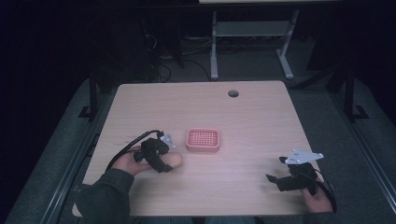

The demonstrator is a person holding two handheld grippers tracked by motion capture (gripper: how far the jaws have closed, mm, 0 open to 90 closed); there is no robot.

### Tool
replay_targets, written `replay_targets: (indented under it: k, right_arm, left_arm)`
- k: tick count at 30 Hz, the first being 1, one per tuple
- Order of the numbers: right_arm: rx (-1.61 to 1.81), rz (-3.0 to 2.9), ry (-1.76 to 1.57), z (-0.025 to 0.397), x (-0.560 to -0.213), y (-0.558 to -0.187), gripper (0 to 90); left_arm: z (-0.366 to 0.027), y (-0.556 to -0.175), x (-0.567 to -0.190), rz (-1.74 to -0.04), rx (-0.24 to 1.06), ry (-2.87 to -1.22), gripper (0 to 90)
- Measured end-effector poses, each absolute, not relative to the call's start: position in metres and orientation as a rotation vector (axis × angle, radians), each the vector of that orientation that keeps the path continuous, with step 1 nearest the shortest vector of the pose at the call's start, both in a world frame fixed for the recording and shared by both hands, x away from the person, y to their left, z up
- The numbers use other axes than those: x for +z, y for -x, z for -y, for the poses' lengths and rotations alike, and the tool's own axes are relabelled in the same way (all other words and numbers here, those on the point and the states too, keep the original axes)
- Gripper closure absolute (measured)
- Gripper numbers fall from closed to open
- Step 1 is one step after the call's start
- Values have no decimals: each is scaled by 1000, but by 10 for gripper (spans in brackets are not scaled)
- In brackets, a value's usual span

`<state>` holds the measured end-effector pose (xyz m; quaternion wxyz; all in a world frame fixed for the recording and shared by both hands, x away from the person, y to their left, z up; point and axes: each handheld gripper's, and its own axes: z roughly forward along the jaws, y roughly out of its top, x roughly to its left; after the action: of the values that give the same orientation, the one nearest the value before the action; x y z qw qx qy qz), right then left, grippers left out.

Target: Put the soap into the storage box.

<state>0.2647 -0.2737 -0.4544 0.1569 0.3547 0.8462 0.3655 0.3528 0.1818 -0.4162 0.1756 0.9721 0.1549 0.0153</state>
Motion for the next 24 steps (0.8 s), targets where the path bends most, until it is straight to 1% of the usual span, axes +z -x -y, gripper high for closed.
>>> replay_targets:
  k: [24]
  right_arm:
    - [1057,-2419,-1025,274,-455,-265,141]
  left_arm:
    - [-160,-373,-403,-408,44,-2746,326]
